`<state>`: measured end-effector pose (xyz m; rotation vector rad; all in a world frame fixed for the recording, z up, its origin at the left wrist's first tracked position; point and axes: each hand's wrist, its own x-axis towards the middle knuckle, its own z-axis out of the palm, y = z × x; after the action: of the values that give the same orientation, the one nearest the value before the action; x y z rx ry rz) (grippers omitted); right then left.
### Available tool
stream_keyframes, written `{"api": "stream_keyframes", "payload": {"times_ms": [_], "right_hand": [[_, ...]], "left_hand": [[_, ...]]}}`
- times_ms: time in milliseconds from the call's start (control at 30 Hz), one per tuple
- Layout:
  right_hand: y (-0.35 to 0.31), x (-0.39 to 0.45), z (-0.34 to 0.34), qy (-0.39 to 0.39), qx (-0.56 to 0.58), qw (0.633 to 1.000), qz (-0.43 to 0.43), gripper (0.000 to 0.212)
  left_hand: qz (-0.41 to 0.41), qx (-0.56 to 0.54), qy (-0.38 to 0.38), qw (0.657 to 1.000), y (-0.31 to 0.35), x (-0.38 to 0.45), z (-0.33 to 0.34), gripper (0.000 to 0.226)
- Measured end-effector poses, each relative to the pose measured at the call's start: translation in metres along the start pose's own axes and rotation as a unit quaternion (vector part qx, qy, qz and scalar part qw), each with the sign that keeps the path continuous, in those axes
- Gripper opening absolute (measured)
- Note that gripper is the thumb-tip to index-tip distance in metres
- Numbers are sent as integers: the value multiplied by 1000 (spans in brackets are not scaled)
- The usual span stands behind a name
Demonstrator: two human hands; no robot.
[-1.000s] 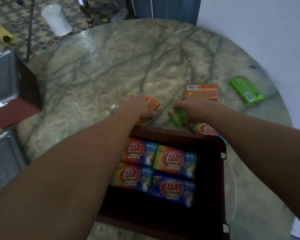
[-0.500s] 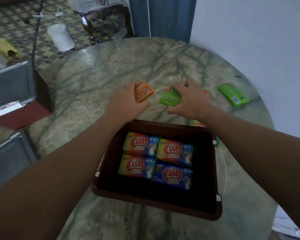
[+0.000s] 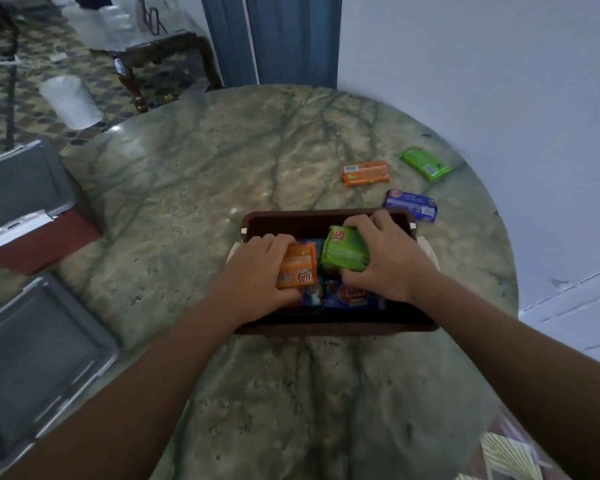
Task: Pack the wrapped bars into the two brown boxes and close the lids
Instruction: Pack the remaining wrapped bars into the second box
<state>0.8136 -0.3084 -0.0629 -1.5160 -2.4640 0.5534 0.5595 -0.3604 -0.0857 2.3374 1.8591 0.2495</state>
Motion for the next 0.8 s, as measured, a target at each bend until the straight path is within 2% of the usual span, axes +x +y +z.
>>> {"api": "stream_keyframes", "payload": {"times_ms": [167,467,600,800], "right_hand": [[7,-25,12,-52,-97,994,-18,84],[7,-23,15,-69,-153,986,-24,87],[6,-23,15,-68,-158,985,-22,87],[5,-24,13,-68,-154,985,-28,86]], "left_hand": [[39,82,-14,996,2,1,6,82],[77,76,-37,993,2,0,6,68],[79,95,-68,990,4,0,3,75],[87,66,-76,991,9,-1,-2,50]]}}
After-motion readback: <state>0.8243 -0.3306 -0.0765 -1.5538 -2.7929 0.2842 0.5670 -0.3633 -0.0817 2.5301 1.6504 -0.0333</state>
